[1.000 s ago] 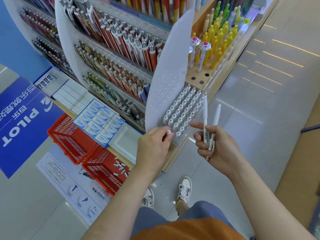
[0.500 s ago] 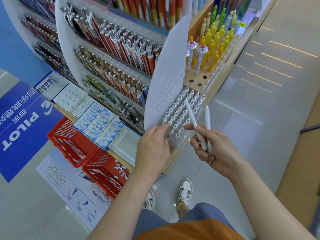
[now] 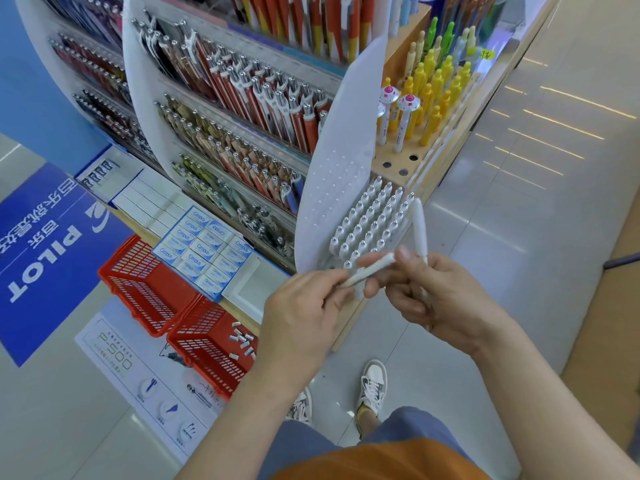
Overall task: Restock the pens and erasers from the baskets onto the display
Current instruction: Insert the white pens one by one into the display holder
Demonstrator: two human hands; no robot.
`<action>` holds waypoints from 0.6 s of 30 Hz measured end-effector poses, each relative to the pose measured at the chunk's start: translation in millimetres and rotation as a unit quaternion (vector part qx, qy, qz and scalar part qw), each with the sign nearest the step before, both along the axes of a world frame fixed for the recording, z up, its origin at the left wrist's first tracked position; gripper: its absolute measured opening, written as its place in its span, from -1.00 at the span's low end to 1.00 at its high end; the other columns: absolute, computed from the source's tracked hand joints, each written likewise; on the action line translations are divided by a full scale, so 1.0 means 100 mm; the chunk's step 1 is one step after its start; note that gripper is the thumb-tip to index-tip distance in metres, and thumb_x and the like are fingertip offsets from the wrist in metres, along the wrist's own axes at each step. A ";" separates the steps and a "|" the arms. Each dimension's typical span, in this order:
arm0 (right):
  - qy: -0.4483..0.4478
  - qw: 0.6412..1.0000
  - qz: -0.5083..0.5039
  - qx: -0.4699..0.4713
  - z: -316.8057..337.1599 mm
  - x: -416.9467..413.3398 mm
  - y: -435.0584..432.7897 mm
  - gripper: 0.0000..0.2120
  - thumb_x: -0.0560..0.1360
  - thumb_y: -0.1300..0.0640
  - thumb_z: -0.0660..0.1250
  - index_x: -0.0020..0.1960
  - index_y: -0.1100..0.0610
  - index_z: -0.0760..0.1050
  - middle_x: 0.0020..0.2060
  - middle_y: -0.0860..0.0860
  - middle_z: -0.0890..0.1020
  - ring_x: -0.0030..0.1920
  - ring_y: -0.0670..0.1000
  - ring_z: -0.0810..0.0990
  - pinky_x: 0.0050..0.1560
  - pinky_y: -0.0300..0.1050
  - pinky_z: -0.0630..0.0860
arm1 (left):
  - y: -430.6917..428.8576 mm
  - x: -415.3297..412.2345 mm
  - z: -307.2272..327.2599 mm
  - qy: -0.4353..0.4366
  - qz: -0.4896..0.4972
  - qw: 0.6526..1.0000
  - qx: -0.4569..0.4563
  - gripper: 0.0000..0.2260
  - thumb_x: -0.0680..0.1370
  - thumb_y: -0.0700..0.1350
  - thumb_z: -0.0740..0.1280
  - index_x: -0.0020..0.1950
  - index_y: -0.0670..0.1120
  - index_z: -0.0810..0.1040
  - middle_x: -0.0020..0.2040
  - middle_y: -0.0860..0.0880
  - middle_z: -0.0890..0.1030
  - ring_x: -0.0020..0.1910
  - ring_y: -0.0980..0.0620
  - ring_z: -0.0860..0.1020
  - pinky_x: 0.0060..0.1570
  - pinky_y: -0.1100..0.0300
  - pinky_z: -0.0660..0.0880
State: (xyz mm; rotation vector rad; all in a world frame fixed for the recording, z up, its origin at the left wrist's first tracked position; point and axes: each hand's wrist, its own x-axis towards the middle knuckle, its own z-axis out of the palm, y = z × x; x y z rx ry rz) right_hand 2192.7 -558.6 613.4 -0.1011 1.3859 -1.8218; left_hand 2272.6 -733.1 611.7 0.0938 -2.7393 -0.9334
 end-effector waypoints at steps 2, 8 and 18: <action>0.008 1.000 -0.017 -0.009 -0.03 0.03 -0.06 -0.77 0.48 0.06 0.39 0.05 0.18 0.64 -0.32 0.08 0.58 -0.49 -0.04 0.13 -0.49 -0.21 0.03 | 0.08 0.03 0.03 -0.054 0.032 0.997 0.053 -0.90 0.48 -0.01 0.36 -0.06 0.03 0.64 -0.29 0.13 0.58 -0.32 0.20 0.44 -0.28 0.36 0.39; 0.075 0.996 -0.017 0.053 -0.04 0.06 -0.16 -0.80 0.44 0.12 0.35 -0.14 0.29 0.59 -0.47 0.04 0.44 -0.57 -0.13 0.22 -0.55 -0.34 0.15 | 0.05 -0.01 0.19 -0.201 0.078 0.912 0.349 -0.78 0.48 -0.22 0.42 0.09 0.01 0.63 -0.20 0.05 0.65 -0.35 0.14 0.57 -0.24 0.18 0.60; 0.182 0.969 0.104 0.131 -0.05 0.06 -0.24 -0.92 0.42 0.19 0.48 -0.16 0.21 0.65 -0.43 -0.03 0.57 -0.39 -0.10 0.50 -0.29 -0.27 0.43 | -0.10 -0.05 0.26 -0.187 0.056 0.953 0.233 -0.94 0.44 -0.08 0.47 -0.15 0.10 0.66 -0.33 0.01 0.64 -0.32 0.01 0.61 -0.19 -0.04 0.59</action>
